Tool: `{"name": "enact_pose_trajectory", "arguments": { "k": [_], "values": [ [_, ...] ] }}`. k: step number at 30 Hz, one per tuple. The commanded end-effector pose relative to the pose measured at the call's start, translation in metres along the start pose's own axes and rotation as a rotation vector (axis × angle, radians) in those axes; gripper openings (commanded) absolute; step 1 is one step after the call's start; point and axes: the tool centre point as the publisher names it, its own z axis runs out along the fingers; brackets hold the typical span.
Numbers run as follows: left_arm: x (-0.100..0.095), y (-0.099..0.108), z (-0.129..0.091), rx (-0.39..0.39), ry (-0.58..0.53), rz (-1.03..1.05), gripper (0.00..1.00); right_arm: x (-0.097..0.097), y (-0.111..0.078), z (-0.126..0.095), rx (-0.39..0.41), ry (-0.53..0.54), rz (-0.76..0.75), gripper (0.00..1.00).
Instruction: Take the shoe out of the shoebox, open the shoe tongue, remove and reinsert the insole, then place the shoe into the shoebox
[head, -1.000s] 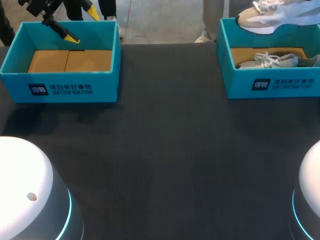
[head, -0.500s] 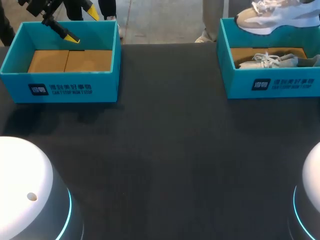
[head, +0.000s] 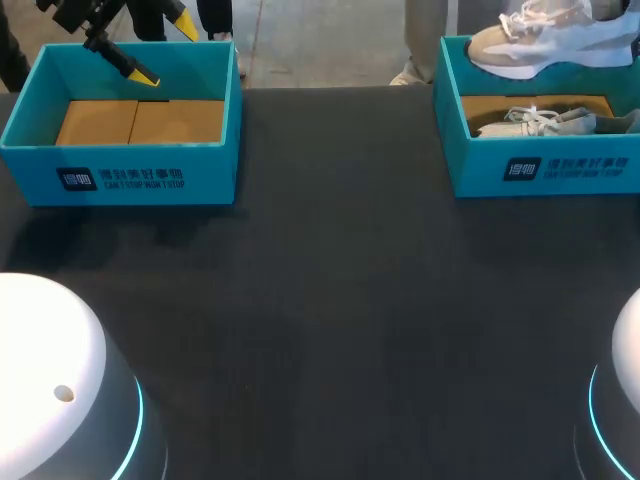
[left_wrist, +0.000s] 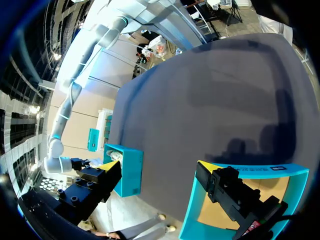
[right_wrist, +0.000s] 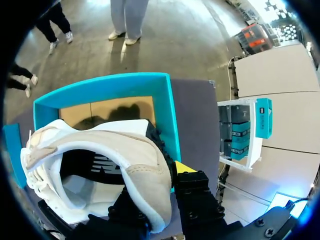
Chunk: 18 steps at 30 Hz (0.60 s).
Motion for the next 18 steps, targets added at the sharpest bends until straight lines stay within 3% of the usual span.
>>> {"name": "enact_pose_trajectory", "arguments": {
  "k": [1,18],
  "values": [
    [0.000,-0.001,0.000,-0.004,0.002,0.001,1.00,0.001,-0.009,0.010,-0.009,0.004,0.004,0.00],
    [0.000,-0.001,0.000,-0.004,0.002,0.001,1.00,0.003,-0.023,0.043,0.012,-0.013,0.041,0.00]
  ]
}}
